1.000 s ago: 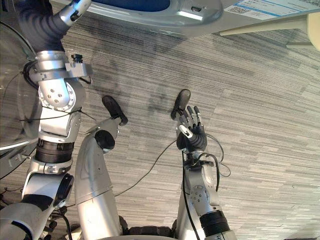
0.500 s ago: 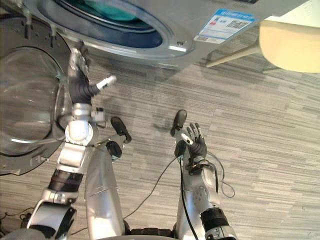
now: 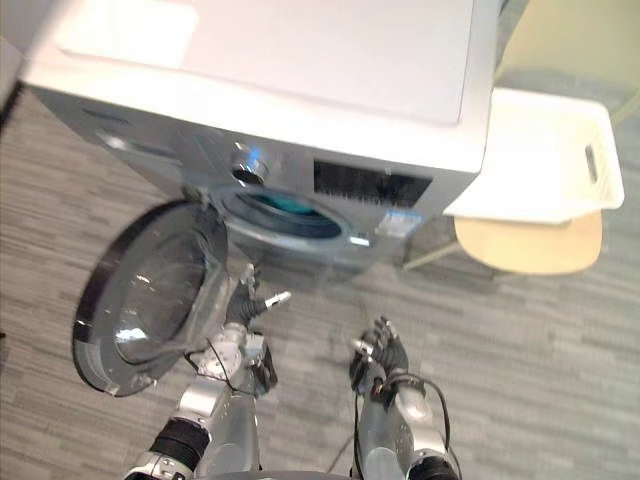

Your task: Pick up the laundry basket with both hands and put the clothes into the washing machine.

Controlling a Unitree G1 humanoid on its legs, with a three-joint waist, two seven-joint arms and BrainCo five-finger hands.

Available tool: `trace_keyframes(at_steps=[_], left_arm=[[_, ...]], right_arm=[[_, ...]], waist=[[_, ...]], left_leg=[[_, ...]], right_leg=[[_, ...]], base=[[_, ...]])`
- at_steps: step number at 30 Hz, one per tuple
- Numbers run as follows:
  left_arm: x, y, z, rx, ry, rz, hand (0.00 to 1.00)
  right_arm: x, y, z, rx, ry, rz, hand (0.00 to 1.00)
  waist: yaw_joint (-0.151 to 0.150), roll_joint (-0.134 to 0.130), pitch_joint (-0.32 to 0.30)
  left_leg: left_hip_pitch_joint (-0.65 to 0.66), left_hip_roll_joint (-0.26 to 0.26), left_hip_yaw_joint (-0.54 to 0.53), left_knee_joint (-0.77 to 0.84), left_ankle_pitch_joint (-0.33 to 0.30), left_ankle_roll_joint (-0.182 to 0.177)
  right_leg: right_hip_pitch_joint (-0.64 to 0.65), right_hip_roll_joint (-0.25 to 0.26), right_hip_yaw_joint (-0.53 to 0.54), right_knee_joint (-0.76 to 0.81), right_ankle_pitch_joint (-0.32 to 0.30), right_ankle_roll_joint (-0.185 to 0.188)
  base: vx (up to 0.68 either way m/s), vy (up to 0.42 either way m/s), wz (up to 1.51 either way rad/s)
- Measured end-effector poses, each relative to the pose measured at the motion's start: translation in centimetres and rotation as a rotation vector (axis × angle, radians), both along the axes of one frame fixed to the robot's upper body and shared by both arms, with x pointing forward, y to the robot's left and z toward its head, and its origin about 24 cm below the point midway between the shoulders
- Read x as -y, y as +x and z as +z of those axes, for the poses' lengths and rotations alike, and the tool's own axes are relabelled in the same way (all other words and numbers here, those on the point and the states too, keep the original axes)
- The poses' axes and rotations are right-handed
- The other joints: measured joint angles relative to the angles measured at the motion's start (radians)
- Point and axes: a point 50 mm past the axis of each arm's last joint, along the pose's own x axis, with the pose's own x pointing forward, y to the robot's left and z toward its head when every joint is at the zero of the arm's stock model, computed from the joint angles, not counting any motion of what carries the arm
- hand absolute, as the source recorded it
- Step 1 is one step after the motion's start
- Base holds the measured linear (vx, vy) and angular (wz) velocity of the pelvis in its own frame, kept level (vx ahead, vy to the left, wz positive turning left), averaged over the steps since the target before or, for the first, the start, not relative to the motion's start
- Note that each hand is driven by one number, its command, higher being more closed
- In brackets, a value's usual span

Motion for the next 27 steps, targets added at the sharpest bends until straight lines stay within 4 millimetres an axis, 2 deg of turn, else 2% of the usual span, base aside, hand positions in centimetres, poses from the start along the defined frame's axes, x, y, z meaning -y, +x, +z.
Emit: trace_keyframes(at_steps=[1,3,4,6,9,11,12,13,15,16,17,18,20,22,25,26,27], left_arm=[[-0.3,-0.7,-1.6,-0.074,0.02,0.016,0.0],[-0.5,-1.5,-3.2,-0.153,0.041,0.029,0.0],[-0.7,-1.9,-3.8,-0.184,0.05,0.033,0.0],[-1.0,-2.3,-4.6,-0.222,0.065,0.04,0.0],[-2.1,-4.0,-6.2,-0.303,0.095,0.062,0.0],[-3.0,-5.6,-7.1,-0.346,0.139,0.066,0.0],[-3.3,-6.3,-7.5,-0.367,0.154,0.078,0.0],[-3.4,-6.7,-7.7,-0.378,0.156,0.091,0.0],[-3.5,-7.6,-8.4,-0.415,0.173,0.098,0.0],[-3.6,-8.2,-8.8,-0.438,0.171,0.115,0.0],[-3.9,-8.7,-9.2,-0.464,0.179,0.122,0.0],[-4.2,-8.8,-9.3,-0.475,0.193,0.123,0.0],[-5.5,-9.9,-10.0,-0.519,0.238,0.124,0.0],[-5.9,-11.2,-10.7,-0.571,0.271,0.104,0.0],[-6.0,-11.9,-11.0,-0.599,0.292,0.086,0.0],[-6.2,-12.0,-11.1,-0.605,0.304,0.079,0.0],[-6.4,-12.3,-11.2,-0.619,0.313,0.081,0.0]], right_arm=[[0.2,-0.8,-1.1,-0.063,-0.02,-0.003,0.0],[0.8,-2.1,-2.4,-0.154,-0.05,-0.014,0.0],[1.3,-2.7,-2.9,-0.191,-0.061,-0.028,0.0],[2.1,-3.0,-3.3,-0.22,-0.084,-0.034,0.0],[3.1,-3.6,-3.8,-0.264,-0.116,-0.042,0.0],[3.5,-4.3,-4.1,-0.291,-0.119,-0.058,0.0],[3.7,-4.5,-4.2,-0.305,-0.123,-0.063,0.0],[3.9,-4.6,-4.3,-0.309,-0.124,-0.072,0.0],[4.6,-5.7,-4.7,-0.35,-0.128,-0.097,0.0],[4.7,-6.4,-4.9,-0.369,-0.128,-0.102,0.0],[4.9,-6.6,-5.0,-0.378,-0.127,-0.114,0.0],[4.5,-6.9,-5.3,-0.395,-0.109,-0.124,0.0],[3.6,-7.7,-5.8,-0.432,-0.073,-0.137,0.0],[3.5,-8.3,-6.0,-0.45,-0.066,-0.149,0.0],[3.6,-8.4,-6.0,-0.452,-0.066,-0.154,0.0],[3.8,-8.4,-6.0,-0.454,-0.071,-0.149,0.0],[4.2,-8.2,-5.9,-0.451,-0.082,-0.146,0.0]], waist=[[-0.004,0.009,-0.029],[-0.011,0.021,-0.054],[-0.011,0.027,-0.061],[-0.011,0.031,-0.067],[-0.006,0.023,-0.104],[-0.006,0.015,-0.147],[-0.004,0.009,-0.145],[-0.005,0.01,-0.146],[-0.011,0.032,-0.167],[-0.02,0.048,-0.185],[-0.036,0.056,-0.201],[-0.043,0.047,-0.205],[-0.053,-0.002,-0.207],[-0.057,-0.013,-0.205],[-0.059,-0.003,-0.201],[-0.058,0.004,-0.195],[-0.056,0.015,-0.187]], left_leg=[[0.036,-0.019,-0.007,-0.054,0.022,-0.005],[0.088,-0.045,-0.033,-0.16,0.078,-0.01],[0.129,-0.061,-0.054,-0.243,0.127,-0.015],[0.172,-0.069,-0.076,-0.32,0.171,-0.023],[0.189,-0.081,-0.116,-0.335,0.213,-0.037],[0.237,-0.104,-0.169,-0.389,0.261,-0.058],[0.243,-0.104,-0.2,-0.3,0.19,-0.053],[0.241,-0.107,-0.22,-0.245,0.151,-0.057],[0.245,-0.113,-0.28,-0.146,0.052,-0.083],[0.257,-0.119,-0.287,-0.161,0.009,-0.066],[0.262,-0.119,-0.287,-0.189,-0.016,-0.03],[0.262,-0.131,-0.282,-0.194,-0.015,-0.032],[0.267,-0.168,-0.248,-0.184,-0.022,-0.013],[0.26,-0.191,-0.221,-0.141,-0.047,0.023],[0.225,-0.205,-0.196,-0.063,-0.088,0.051],[0.201,-0.209,-0.174,-0.014,-0.111,0.066],[0.2,-0.201,-0.154,-0.003,-0.121,0.084]], right_leg=[[0.035,-0.005,-0.016,-0.025,-0.005,0.006],[0.09,-0.005,-0.054,-0.08,0.003,0.007],[0.126,-0.003,-0.083,-0.114,0.01,0.006],[0.163,-0.001,-0.114,-0.137,0.01,0.006],[0.193,-0.004,-0.131,-0.15,0.009,0.003],[0.234,-0.021,-0.139,-0.202,0.029,0.002],[0.258,-0.029,-0.129,-0.209,0.037,0.003],[0.268,-0.033,-0.124,-0.209,0.039,0.007],[0.295,-0.032,-0.108,-0.221,0.055,0.029],[0.297,-0.022,-0.095,-0.241,0.068,0.044],[0.295,-0.02,-0.088,-0.261,0.08,0.053],[0.294,-0.025,-0.077,-0.27,0.091,0.06],[0.297,-0.045,-0.03,-0.326,0.141,0.078],[0.306,-0.055,0.017,-0.356,0.156,0.092],[0.289,-0.059,0.078,-0.361,0.156,0.095],[0.28,-0.061,0.085,-0.361,0.155,0.079],[0.276,-0.06,0.078,-0.354,0.116,0.034]], base=[[0.16,-0.044,0.34],[0.13,-0.064,0.54],[0.12,-0.056,0.59],[0.13,-0.067,0.42],[0.07,-0.047,0.21],[0.06,0.021,0.0],[0.05,0.067,-0.19],[0.01,0.101,-0.26],[-0.05,0.182,-0.28],[-0.06,0.231,-0.25],[-0.04,0.211,-0.11],[-0.08,0.216,-0.16],[-0.12,0.233,-0.36],[-0.1,0.194,-0.32],[-0.1,0.211,-0.24],[-0.09,0.232,-0.42],[-0.1,0.2,-0.45]])
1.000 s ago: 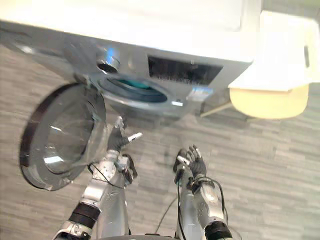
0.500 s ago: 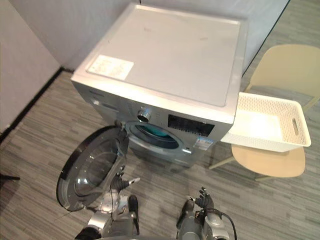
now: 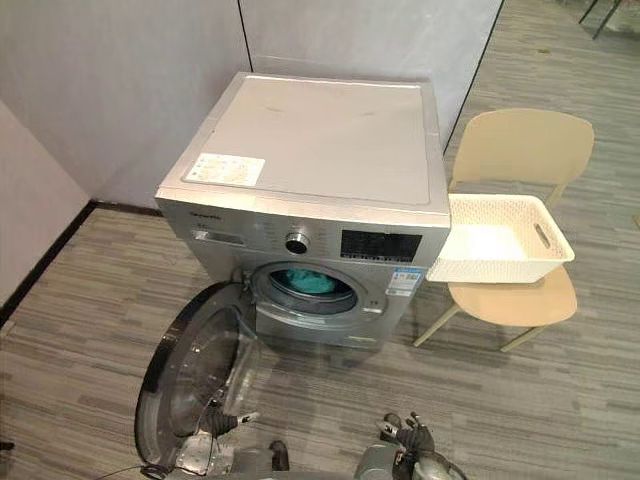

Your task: Pick up the laundry basket with both hands and put the clothes into the washing machine.

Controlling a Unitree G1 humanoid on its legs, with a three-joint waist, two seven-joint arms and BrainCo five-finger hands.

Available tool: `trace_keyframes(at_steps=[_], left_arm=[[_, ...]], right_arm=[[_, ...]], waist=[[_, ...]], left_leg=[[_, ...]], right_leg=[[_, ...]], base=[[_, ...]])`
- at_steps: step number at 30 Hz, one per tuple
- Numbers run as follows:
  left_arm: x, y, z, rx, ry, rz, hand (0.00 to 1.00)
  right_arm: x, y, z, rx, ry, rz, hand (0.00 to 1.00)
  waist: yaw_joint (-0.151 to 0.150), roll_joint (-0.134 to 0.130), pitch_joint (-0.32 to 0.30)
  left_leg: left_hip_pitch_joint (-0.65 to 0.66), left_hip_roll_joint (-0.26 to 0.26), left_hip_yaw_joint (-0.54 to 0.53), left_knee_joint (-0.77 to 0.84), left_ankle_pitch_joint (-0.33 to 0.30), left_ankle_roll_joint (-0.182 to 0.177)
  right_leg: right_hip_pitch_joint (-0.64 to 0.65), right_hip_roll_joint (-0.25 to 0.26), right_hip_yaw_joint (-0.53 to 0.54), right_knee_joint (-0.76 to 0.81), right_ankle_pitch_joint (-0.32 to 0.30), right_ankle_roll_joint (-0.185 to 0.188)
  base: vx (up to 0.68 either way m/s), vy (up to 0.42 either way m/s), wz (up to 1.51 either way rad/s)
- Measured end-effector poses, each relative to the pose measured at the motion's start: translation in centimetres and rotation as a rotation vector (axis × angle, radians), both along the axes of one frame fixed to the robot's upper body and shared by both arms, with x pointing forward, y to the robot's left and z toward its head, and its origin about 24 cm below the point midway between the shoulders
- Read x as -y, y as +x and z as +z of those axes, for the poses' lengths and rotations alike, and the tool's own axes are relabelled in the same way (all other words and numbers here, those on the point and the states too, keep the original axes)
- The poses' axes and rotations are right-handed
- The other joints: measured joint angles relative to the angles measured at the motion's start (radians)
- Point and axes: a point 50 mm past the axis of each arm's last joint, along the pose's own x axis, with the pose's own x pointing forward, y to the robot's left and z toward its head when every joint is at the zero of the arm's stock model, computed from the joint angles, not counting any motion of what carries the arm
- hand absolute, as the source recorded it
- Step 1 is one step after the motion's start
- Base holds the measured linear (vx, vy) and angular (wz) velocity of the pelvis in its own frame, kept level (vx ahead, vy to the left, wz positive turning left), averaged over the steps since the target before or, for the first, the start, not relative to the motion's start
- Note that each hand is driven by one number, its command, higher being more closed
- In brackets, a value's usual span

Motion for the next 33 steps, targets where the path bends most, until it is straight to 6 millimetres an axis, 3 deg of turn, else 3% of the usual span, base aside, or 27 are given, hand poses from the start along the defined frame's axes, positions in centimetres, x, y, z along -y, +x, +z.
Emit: trace_keyframes(at_steps=[1,2,3,4,6,8,10,13,19,24,25,28,29,33], left_arm=[[-0.1,-0.2,-0.1,-0.006,0.0,0.007,0.0],[-0.2,-0.5,-0.2,-0.015,-0.003,0.024,0.0],[-0.4,-0.8,-0.3,-0.023,0.0,0.032,0.0],[-0.9,-1.0,-0.3,-0.031,0.011,0.04,0.0],[-1.2,-1.1,-0.3,-0.034,0.02,0.039,0.0],[-1.4,-1.2,-0.4,-0.047,0.024,0.037,0.0],[-1.0,-1.1,-0.5,-0.045,0.007,0.041,0.0],[0.2,-0.8,-0.4,-0.028,-0.031,0.06,0.0],[-0.1,0.4,0.6,0.062,-0.07,0.154,0.0],[-1.6,4.6,5.7,0.398,-0.079,0.313,0.0],[-2.9,5.4,7.6,0.505,-0.064,0.398,0.0],[-6.2,5.1,11.3,0.7,0.004,0.591,0.0],[-8.1,4.7,13.6,0.825,0.048,0.697,0.0],[-10.6,3.6,16.1,0.955,0.134,0.822,0.0]], right_arm=[[0.2,0.1,0.1,0.003,-0.004,0.002,0.0],[0.3,0.7,0.2,0.018,-0.002,0.013,0.0],[0.2,0.6,0.2,0.015,-0.002,0.014,0.0],[0.0,0.2,0.0,0.003,0.005,0.017,0.0],[-0.4,-0.2,-0.2,-0.016,0.016,0.024,0.0],[-0.6,-0.3,-0.3,-0.019,0.023,0.017,0.0],[-0.7,-0.9,-0.5,-0.034,0.026,0.009,0.0],[-0.6,-1.1,-0.5,-0.044,0.025,0.01,0.0],[-0.8,-1.6,-0.7,-0.057,0.029,0.007,0.0],[-0.8,-1.7,-0.7,-0.051,0.021,0.016,0.0],[-0.6,-1.6,-0.6,-0.048,0.009,0.032,0.0],[-0.2,-1.5,-0.5,-0.047,-0.009,0.05,0.0],[0.1,-1.5,-0.4,-0.048,-0.017,0.048,0.0],[0.7,-2.0,-0.5,-0.064,-0.031,0.053,0.0]], waist=[[-0.001,0.011,0.005],[-0.004,0.024,0.014],[-0.003,0.016,0.016],[-0.002,0.015,0.015],[0.0,0.002,0.007],[-0.002,-0.018,-0.005],[-0.001,-0.027,-0.014],[0.005,-0.008,-0.028],[0.015,-0.017,-0.033],[0.026,-0.017,-0.027],[0.047,-0.011,-0.017],[0.055,0.001,-0.01],[0.055,0.009,-0.009],[0.069,0.025,-0.019]], left_leg=[[0.003,0.015,0.01,-0.016,0.002,0.005],[0.024,0.027,0.033,-0.046,0.015,0.029],[0.049,0.031,0.047,-0.067,0.024,0.032],[0.071,0.031,0.055,-0.095,0.039,0.024],[0.074,0.03,0.065,-0.123,0.055,0.018],[0.075,0.023,0.068,-0.158,0.087,0.009],[0.101,0.0,0.064,-0.259,0.15,-0.01],[0.114,0.014,0.061,-0.357,0.215,-0.027],[0.169,0.016,0.054,-0.44,0.262,-0.037],[0.121,0.009,-0.014,-0.439,0.295,-0.031],[0.104,0.012,-0.013,-0.392,0.275,-0.023],[0.095,0.006,-0.067,-0.341,0.249,-0.029],[0.095,-0.002,-0.08,-0.342,0.242,-0.038],[0.125,-0.007,-0.064,-0.382,0.243,-0.037]], right_leg=[[-0.002,0.001,-0.008,0.018,-0.038,-0.035],[-0.038,0.002,-0.023,0.159,-0.043,-0.029],[-0.04,0.012,-0.035,0.275,-0.055,-0.032],[-0.01,0.029,-0.057,0.371,-0.106,-0.042],[0.028,0.05,-0.084,0.393,-0.18,-0.035],[0.046,0.064,-0.079,0.335,-0.19,-0.023],[0.106,0.093,-0.072,0.157,-0.189,-0.022],[0.145,0.145,-0.078,-0.002,-0.107,-0.021],[0.198,0.178,-0.089,-0.074,-0.078,-0.034],[0.211,0.166,-0.186,-0.092,-0.073,-0.033],[0.212,0.162,-0.184,-0.079,-0.076,-0.033],[0.205,0.158,-0.168,-0.057,-0.085,-0.035],[0.205,0.159,-0.168,-0.064,-0.089,-0.029],[0.207,0.151,-0.141,-0.072,-0.086,-0.018]], base=[[-0.11,0.132,-0.47],[-0.09,0.055,-0.39],[-0.06,0.076,-0.38],[0.0,0.046,-0.26],[0.01,-0.016,-0.19],[0.06,-0.093,-0.08],[0.07,-0.132,-0.02],[0.01,-0.094,-0.05],[-0.02,-0.044,0.04],[-0.05,0.011,0.54],[-0.06,0.042,0.02],[-0.06,0.04,-0.04],[-0.05,0.032,0.02],[-0.01,0.028,-0.16]])
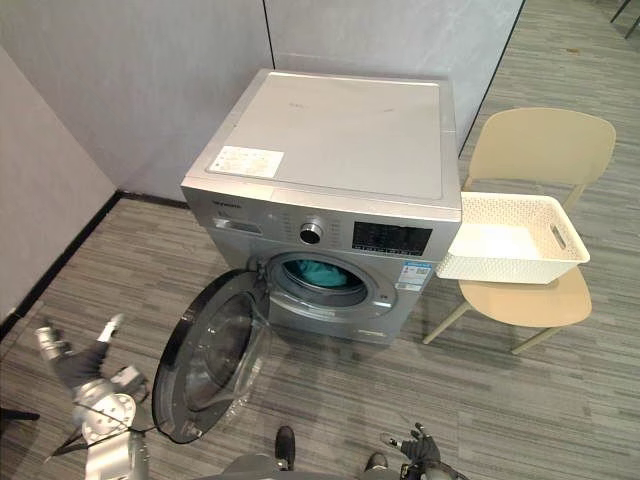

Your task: Pick up the laundry basket with both hands and put the clothes into the washing machine.

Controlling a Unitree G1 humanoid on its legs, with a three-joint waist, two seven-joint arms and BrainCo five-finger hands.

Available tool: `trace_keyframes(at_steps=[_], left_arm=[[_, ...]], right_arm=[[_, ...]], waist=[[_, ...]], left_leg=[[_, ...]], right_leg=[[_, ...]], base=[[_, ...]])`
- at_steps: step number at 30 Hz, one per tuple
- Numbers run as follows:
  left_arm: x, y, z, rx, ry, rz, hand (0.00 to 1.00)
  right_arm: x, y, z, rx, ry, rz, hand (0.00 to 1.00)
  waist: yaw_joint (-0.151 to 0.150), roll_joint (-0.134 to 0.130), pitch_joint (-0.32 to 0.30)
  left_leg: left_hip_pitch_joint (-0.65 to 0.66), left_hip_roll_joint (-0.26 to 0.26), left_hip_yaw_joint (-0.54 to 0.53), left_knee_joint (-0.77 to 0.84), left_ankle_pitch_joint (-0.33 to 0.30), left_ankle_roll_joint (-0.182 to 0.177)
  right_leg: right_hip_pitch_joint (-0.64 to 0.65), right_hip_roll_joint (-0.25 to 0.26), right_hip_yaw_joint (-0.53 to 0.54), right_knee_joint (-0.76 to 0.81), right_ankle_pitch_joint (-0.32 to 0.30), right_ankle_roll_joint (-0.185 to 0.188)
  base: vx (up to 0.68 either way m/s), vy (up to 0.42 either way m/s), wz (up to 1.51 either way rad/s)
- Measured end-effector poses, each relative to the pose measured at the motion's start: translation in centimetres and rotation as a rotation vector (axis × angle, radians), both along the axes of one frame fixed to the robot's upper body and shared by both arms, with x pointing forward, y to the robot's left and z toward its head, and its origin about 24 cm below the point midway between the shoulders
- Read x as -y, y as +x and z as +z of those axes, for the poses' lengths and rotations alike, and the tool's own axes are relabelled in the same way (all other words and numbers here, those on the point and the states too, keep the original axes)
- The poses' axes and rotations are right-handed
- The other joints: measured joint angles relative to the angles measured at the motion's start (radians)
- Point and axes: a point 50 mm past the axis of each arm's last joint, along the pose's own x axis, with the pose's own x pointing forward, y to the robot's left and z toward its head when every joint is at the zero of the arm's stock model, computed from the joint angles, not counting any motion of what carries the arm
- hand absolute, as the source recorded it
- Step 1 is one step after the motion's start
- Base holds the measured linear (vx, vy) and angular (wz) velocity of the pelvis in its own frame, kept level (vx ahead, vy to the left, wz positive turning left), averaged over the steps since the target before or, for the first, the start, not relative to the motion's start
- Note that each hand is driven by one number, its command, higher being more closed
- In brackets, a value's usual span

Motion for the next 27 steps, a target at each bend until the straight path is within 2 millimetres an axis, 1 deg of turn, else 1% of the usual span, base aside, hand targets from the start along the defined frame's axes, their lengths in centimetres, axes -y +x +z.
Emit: trace_keyframes(at_steps=[2,4,5,6,8,9,10,11,12,13,14,15,16,17,18,19,20,21,22,23,24,25,26,27], left_arm=[[-0.8,-0.4,0.3,0.008,0.011,0.031,0.0],[-1.1,-0.4,0.3,-0.009,0.02,0.031,0.0],[-1.4,-0.3,0.2,-0.039,0.04,0.025,0.0],[-1.6,-0.3,-0.1,-0.075,0.05,0.022,0.0],[-1.9,0.1,-1.2,-0.147,0.039,0.004,0.0],[-2.2,0.4,-2.3,-0.212,0.02,-0.012,0.0],[-2.4,0.6,-2.9,-0.243,0.004,-0.024,0.0],[-2.9,0.7,-4.7,-0.332,-0.047,-0.049,0.0],[-3.2,0.7,-5.5,-0.371,-0.074,-0.053,0.0],[-4.0,0.7,-6.9,-0.429,-0.151,-0.051,0.0],[-4.9,0.8,-7.9,-0.456,-0.232,-0.036,0.0],[-5.5,1.0,-8.1,-0.459,-0.271,-0.026,0.0],[-6.4,1.6,-8.1,-0.451,-0.327,-0.019,0.0],[-6.9,1.9,-7.7,-0.415,-0.35,-0.016,0.0],[-8.6,2.6,-6.4,-0.345,-0.364,-0.005,0.0],[-9.2,2.9,-5.9,-0.331,-0.364,-0.009,0.0],[-9.7,3.6,-5.3,-0.301,-0.386,-0.008,0.0],[-10.7,4.3,-4.2,-0.249,-0.402,0.021,0.0],[-11.1,4.8,-3.5,-0.234,-0.393,0.022,0.0],[-11.3,5.7,-2.7,-0.212,-0.389,0.018,0.0],[-11.4,6.7,-1.8,-0.177,-0.392,0.013,0.0],[-10.9,7.9,-1.2,-0.144,-0.406,-0.009,0.0],[-10.7,8.2,-1.1,-0.133,-0.414,-0.018,0.0],[-9.8,8.3,-2.0,-0.127,-0.452,-0.042,0.0]], right_arm=[[-0.2,-0.1,-0.1,-0.009,0.002,0.013,0.0],[-0.5,0.2,-0.1,-0.007,0.015,0.024,0.0],[-0.9,0.4,-0.1,-0.007,0.023,0.06,0.0],[-1.1,0.6,-0.1,-0.007,0.022,0.092,0.0],[-1.6,1.1,0.1,0.004,0.022,0.147,0.0],[-1.9,1.5,0.2,0.016,0.024,0.192,0.0],[-2.0,1.7,0.3,0.021,0.024,0.214,0.0],[-2.6,2.8,0.6,0.049,0.035,0.264,0.0],[-2.7,3.4,0.7,0.06,0.034,0.284,0.0],[-3.0,4.6,1.1,0.088,0.037,0.315,0.0],[-3.2,5.8,1.6,0.115,0.029,0.362,0.0],[-3.3,6.4,1.8,0.128,0.024,0.379,0.0],[-3.4,7.5,2.2,0.152,0.02,0.4,0.0],[-3.3,7.8,2.4,0.162,0.016,0.406,0.0],[-2.9,8.6,2.9,0.183,-0.008,0.435,0.0],[-2.7,9.0,3.2,0.193,-0.018,0.449,0.0],[-2.5,9.6,3.6,0.212,-0.03,0.464,0.0],[-2.3,10.1,4.1,0.24,-0.039,0.48,0.0],[-2.1,10.3,4.3,0.25,-0.043,0.492,0.0],[-1.6,10.5,4.6,0.264,-0.058,0.51,0.0],[-0.8,10.1,4.7,0.261,-0.069,0.515,0.0],[-0.5,9.5,4.4,0.246,-0.065,0.49,0.0],[0.0,9.2,4.3,0.229,-0.068,0.47,0.0],[1.2,8.1,3.9,0.19,-0.082,0.44,0.0]], waist=[[0.01,0.003,-0.012],[0.01,0.001,-0.019],[0.01,-0.003,-0.021],[0.01,-0.006,-0.023],[0.007,-0.012,-0.025],[0.008,-0.017,-0.024],[0.008,-0.019,-0.024],[0.006,-0.027,-0.022],[0.006,-0.032,-0.019],[0.005,-0.042,-0.011],[-0.005,-0.056,-0.002],[-0.015,-0.065,0.011],[-0.016,-0.085,0.032],[-0.016,-0.096,0.042],[-0.008,-0.11,0.065],[-0.003,-0.11,0.072],[0.005,-0.12,0.078],[0.01,-0.125,0.082],[0.007,-0.125,0.083],[0.003,-0.12,0.084],[-0.008,-0.128,0.088],[-0.038,-0.147,0.103],[-0.046,-0.153,0.106],[-0.055,-0.132,0.105]], left_leg=[[0.001,-0.003,0.02,-0.019,0.0,0.0],[0.0,-0.006,0.037,-0.042,0.004,0.003],[0.0,-0.005,0.052,-0.049,0.004,0.005],[0.002,-0.006,0.059,-0.054,0.007,0.009],[0.006,-0.008,0.068,-0.066,0.012,0.017],[0.007,-0.007,0.072,-0.074,0.012,0.017],[0.006,-0.006,0.076,-0.079,0.012,0.017],[-0.003,-0.004,0.09,-0.083,0.012,0.017],[-0.006,-0.001,0.095,-0.085,0.012,0.016],[-0.017,0.002,0.106,-0.086,0.012,0.016],[-0.034,0.01,0.111,-0.083,0.012,0.016],[-0.043,0.016,0.111,-0.076,0.012,0.016],[-0.062,0.025,0.112,-0.064,0.012,0.016],[-0.073,0.035,0.113,-0.057,0.013,0.016],[-0.101,0.051,0.112,-0.04,0.013,0.014],[-0.111,0.058,0.113,-0.038,0.016,0.009],[-0.136,0.065,0.114,-0.04,0.025,-0.004],[-0.164,0.076,0.112,-0.047,0.04,-0.019],[-0.184,0.084,0.119,-0.052,0.053,-0.022],[-0.207,0.096,0.128,-0.066,0.07,-0.014],[-0.223,0.113,0.198,-0.095,0.043,0.006],[-0.232,0.117,0.29,-0.029,0.033,0.022],[-0.222,0.121,0.309,0.011,0.033,0.022],[-0.15,0.146,0.316,-0.001,0.044,-0.015]], right_leg=[[-0.013,-0.001,0.026,-0.014,0.011,0.001],[-0.028,0.004,0.047,-0.037,0.027,0.004],[-0.035,0.01,0.064,-0.045,0.04,-0.005],[-0.036,0.011,0.072,-0.056,0.045,-0.004],[-0.035,0.015,0.081,-0.074,0.053,-0.002],[-0.04,0.017,0.092,-0.082,0.056,-0.004],[-0.047,0.02,0.098,-0.085,0.059,-0.007],[-0.063,0.025,0.122,-0.097,0.067,-0.009],[-0.071,0.028,0.132,-0.097,0.069,-0.011],[-0.087,0.035,0.15,-0.098,0.074,-0.013],[-0.108,0.043,0.161,-0.099,0.078,-0.019],[-0.114,0.046,0.163,-0.1,0.081,-0.023],[-0.129,0.055,0.172,-0.1,0.087,-0.032],[-0.139,0.059,0.179,-0.101,0.09,-0.034],[-0.157,0.073,0.185,-0.106,0.103,-0.045],[-0.167,0.08,0.188,-0.108,0.112,-0.04],[-0.194,0.09,0.202,-0.106,0.118,-0.043],[-0.224,0.096,0.201,-0.106,0.124,-0.052],[-0.245,0.098,0.191,-0.099,0.124,-0.053],[-0.272,0.102,0.167,-0.085,0.124,-0.055],[-0.299,0.091,0.129,-0.073,0.125,-0.064],[-0.305,0.05,0.09,-0.072,0.122,-0.085],[-0.308,0.036,0.088,-0.066,0.122,-0.084],[-0.305,0.041,0.091,-0.055,0.118,-0.077]], base=[[0.03,0.03,-0.34],[0.05,0.015,-0.37],[0.09,-0.003,-0.35],[0.12,-0.007,-0.33],[0.11,-0.008,-0.22],[0.08,-0.012,-0.23],[0.1,-0.013,-0.4],[0.08,-0.013,-0.42],[0.09,-0.025,-0.53],[0.06,-0.034,-0.47],[0.04,-0.029,-0.35],[0.0,-0.037,-0.22],[-0.04,-0.049,-0.12],[-0.06,-0.097,-0.14],[-0.07,-0.094,-0.1],[-0.1,-0.101,-0.15],[-0.15,-0.112,-0.12],[-0.13,-0.091,-0.06],[-0.15,-0.101,0.16],[-0.14,-0.075,0.4],[-0.16,-0.041,0.93],[-0.09,0.011,0.93],[0.0,0.068,0.79],[0.03,0.065,0.23]])
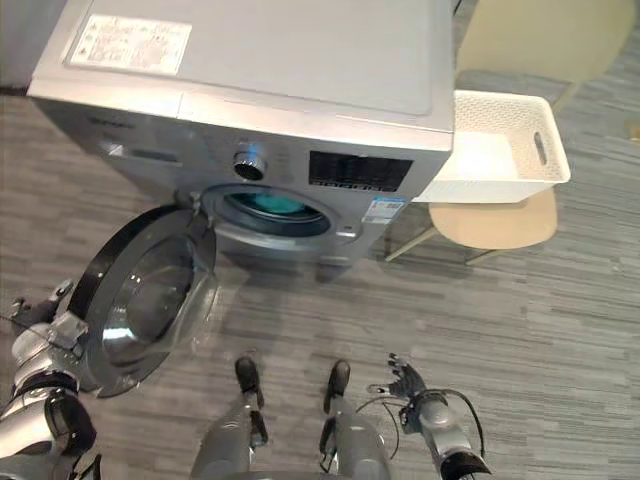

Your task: Pick up the laundry basket with both hands and put the clothes into the washing machine.

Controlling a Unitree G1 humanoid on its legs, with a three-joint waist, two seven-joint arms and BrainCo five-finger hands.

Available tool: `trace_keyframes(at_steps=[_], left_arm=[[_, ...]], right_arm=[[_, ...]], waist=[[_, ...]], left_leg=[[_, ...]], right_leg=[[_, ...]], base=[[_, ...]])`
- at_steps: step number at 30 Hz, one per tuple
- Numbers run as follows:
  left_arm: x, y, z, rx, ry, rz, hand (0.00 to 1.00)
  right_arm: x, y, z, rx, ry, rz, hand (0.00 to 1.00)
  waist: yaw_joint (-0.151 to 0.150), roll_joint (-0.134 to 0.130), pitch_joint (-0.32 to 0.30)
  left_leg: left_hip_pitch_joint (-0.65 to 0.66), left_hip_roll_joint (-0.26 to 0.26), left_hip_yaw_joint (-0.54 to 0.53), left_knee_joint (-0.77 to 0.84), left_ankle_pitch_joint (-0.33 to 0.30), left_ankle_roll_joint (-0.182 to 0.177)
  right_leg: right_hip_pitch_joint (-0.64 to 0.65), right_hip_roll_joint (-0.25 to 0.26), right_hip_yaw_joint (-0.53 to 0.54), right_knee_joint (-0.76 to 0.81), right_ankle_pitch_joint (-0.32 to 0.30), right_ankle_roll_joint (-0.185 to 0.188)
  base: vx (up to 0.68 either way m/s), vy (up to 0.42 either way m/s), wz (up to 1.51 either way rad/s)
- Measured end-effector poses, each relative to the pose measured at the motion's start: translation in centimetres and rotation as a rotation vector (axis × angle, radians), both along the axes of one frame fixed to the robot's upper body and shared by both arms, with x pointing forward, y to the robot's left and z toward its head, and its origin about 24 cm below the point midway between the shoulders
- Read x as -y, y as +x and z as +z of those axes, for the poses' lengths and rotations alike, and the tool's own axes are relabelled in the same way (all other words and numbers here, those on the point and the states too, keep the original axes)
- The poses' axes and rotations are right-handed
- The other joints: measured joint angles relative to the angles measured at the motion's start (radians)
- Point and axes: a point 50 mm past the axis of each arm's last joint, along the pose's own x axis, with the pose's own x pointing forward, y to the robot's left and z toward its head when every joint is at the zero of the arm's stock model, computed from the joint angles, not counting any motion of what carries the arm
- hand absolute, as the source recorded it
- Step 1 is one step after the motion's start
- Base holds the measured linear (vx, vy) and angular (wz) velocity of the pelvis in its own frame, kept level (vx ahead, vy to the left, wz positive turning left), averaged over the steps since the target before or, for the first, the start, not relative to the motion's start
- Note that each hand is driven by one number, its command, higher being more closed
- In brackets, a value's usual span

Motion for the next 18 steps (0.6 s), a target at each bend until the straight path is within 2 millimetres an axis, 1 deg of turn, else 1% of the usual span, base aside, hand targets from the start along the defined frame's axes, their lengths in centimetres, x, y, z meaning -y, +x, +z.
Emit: trace_keyframes(at_steps=[1,2,3,4,5,6,7,8,9,10,12,13,15,16,17,18], left_arm=[[0.5,0.2,-0.3,0.013,-0.019,-0.02,0.0],[1.2,0.9,-0.3,0.036,-0.036,-0.066,0.0],[2.0,2.1,0.2,0.053,-0.027,-0.136,0.0],[2.4,2.6,0.4,0.051,-0.018,-0.168,0.0],[3.4,3.4,0.5,0.043,-0.004,-0.241,0.0],[4.4,4.0,0.4,0.034,0.003,-0.301,0.0],[6.0,4.9,0.3,0.024,0.015,-0.397,0.0],[7.3,5.6,0.2,0.018,0.023,-0.47,0.0],[9.3,6.2,-0.2,0.019,0.008,-0.546,0.0],[9.7,6.3,-0.3,0.016,0.007,-0.56,0.0],[12.2,7.0,-0.7,-0.028,0.039,-0.689,0.0],[12.8,7.1,-0.9,-0.04,0.05,-0.719,0.0],[16.0,7.8,-1.1,-0.073,0.097,-0.866,0.0],[17.0,8.0,-1.1,-0.078,0.106,-0.904,0.0],[19.2,8.5,-1.0,-0.08,0.124,-0.983,0.0],[21.5,8.6,-1.2,-0.082,0.118,-0.986,0.0]], right_arm=[[0.4,-0.4,-0.1,-0.01,-0.01,-0.008,0.0],[0.9,-0.9,-0.3,-0.029,-0.017,-0.025,0.0],[0.8,-1.4,-0.7,-0.058,-0.011,-0.038,0.0],[0.6,-1.6,-0.9,-0.07,-0.004,-0.04,0.0],[0.1,-1.8,-1.1,-0.081,0.009,-0.044,0.0],[-0.2,-1.9,-1.2,-0.084,0.016,-0.045,0.0],[-0.5,-2.0,-1.3,-0.085,0.021,-0.049,0.0],[-0.7,-1.9,-1.3,-0.082,0.022,-0.052,0.0],[-1.3,-1.4,-1.2,-0.067,0.024,-0.049,0.0],[-1.4,-1.2,-1.2,-0.063,0.025,-0.044,0.0],[-3.1,0.3,-0.4,-0.007,0.035,0.01,0.0],[-3.6,0.8,-0.2,0.009,0.041,0.029,0.0],[-5.7,2.4,0.7,0.068,0.066,0.102,0.0],[-6.1,2.7,0.9,0.079,0.07,0.119,0.0],[-6.7,3.2,1.3,0.098,0.081,0.129,0.0],[-7.0,3.6,1.5,0.108,0.083,0.143,0.0]], waist=[[0.0,0.02,0.002],[0.0,0.044,0.005],[0.001,0.038,0.009],[0.002,0.033,0.011],[0.002,0.027,0.012],[0.002,0.025,0.012],[0.002,0.022,0.013],[0.002,0.025,0.012],[0.002,0.025,0.011],[0.003,0.026,0.011],[0.008,0.025,0.011],[0.008,0.026,0.011],[0.008,0.025,0.011],[0.008,0.025,0.011],[0.005,0.026,0.011],[-0.001,0.028,0.009]], left_leg=[[0.025,0.009,-0.01,-0.036,-0.009,-0.022],[0.046,0.011,-0.011,-0.07,-0.026,-0.05],[0.046,-0.003,-0.015,-0.085,-0.019,-0.061],[0.047,-0.013,-0.017,-0.086,-0.019,-0.061],[0.053,-0.036,-0.02,-0.088,-0.018,-0.059],[0.062,-0.053,-0.024,-0.097,-0.016,-0.054],[0.065,-0.075,-0.033,-0.107,-0.01,-0.04],[0.066,-0.091,-0.039,-0.115,-0.006,-0.033],[0.068,-0.112,-0.042,-0.127,0.002,-0.023],[0.07,-0.115,-0.042,-0.131,0.004,-0.02],[0.073,-0.136,-0.039,-0.134,0.005,-0.011],[0.075,-0.139,-0.038,-0.135,0.005,-0.011],[0.084,-0.147,-0.026,-0.141,0.006,-0.01],[0.086,-0.149,-0.023,-0.141,0.006,-0.009],[0.089,-0.151,-0.01,-0.141,0.006,-0.009],[0.089,-0.156,-0.001,-0.142,0.007,-0.009]], right_leg=[[0.004,0.007,-0.007,0.001,0.001,0.003],[0.007,0.012,-0.019,0.001,0.007,0.012],[0.008,-0.007,-0.026,-0.002,0.019,0.029],[0.012,-0.017,-0.028,-0.002,0.024,0.035],[0.02,-0.035,-0.028,-0.004,0.032,0.048],[0.029,-0.048,-0.029,-0.007,0.038,0.057],[0.035,-0.068,-0.032,-0.007,0.042,0.066],[0.036,-0.081,-0.035,-0.009,0.047,0.076],[0.04,-0.099,-0.035,-0.014,0.056,0.089],[0.04,-0.101,-0.034,-0.015,0.058,0.092],[0.042,-0.117,-0.014,-0.019,0.066,0.107],[0.042,-0.118,-0.006,-0.019,0.067,0.109],[0.043,-0.12,0.034,-0.019,0.069,0.116],[0.042,-0.12,0.042,-0.019,0.07,0.118],[0.038,-0.12,0.062,-0.019,0.071,0.121],[0.031,-0.12,0.09,-0.018,0.073,0.124]], base=[[0.01,0.144,0.16],[-0.03,0.167,0.23],[-0.09,0.211,0.27],[-0.1,0.185,0.31],[-0.09,0.16,0.23],[-0.07,0.144,0.31],[-0.05,0.147,0.31],[-0.05,0.19,0.35],[-0.04,0.159,0.22],[-0.03,0.146,0.13],[-0.03,0.123,0.01],[-0.03,0.096,-0.04],[-0.03,0.077,-0.09],[-0.03,0.054,-0.13],[-0.02,0.053,-0.16],[-0.01,0.04,-0.16]])
